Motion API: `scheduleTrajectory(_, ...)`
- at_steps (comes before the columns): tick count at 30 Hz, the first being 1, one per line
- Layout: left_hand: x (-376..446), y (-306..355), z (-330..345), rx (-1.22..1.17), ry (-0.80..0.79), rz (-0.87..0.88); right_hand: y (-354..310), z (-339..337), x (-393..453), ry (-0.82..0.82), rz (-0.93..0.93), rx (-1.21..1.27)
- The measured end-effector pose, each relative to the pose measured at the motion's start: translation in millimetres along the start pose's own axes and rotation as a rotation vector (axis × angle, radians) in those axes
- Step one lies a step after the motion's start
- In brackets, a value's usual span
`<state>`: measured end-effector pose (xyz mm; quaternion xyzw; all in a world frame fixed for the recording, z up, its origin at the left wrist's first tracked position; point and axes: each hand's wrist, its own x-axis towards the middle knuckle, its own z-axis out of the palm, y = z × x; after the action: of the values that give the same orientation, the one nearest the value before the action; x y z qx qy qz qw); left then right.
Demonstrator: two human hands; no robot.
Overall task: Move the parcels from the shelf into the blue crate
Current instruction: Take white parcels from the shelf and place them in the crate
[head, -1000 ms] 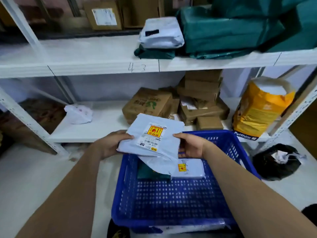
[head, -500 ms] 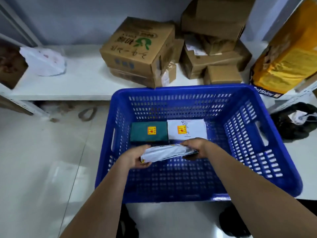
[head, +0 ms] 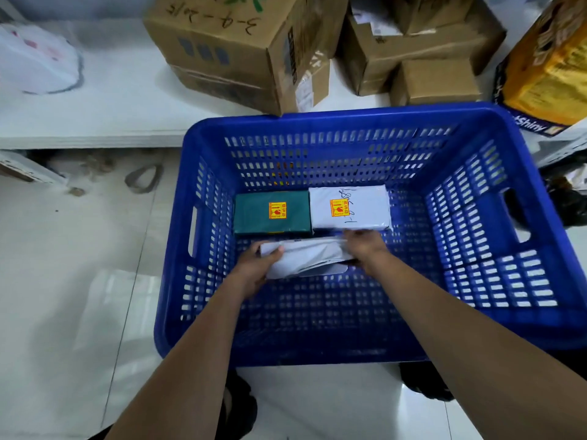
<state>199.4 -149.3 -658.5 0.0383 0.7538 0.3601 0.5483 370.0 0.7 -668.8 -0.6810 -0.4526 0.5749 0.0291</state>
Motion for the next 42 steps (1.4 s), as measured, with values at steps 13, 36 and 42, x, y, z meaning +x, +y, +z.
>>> scheduleTrajectory(13,29.1,-7.3,4.3,0.434,0.246,0.320,5.2,5.0,-3.6,0.349,-0.739,-1.036)
scheduleTrajectory(36,48.7,-6.8,55.6,1.342,0.565,0.809,15.6,48.5,12.8,0.418,-0.852,-1.158)
scheduleTrajectory(42,55.6,-5.5,55.2,1.372,0.562,0.810,12.4,49.1,15.3,0.468,-0.784,-0.945)
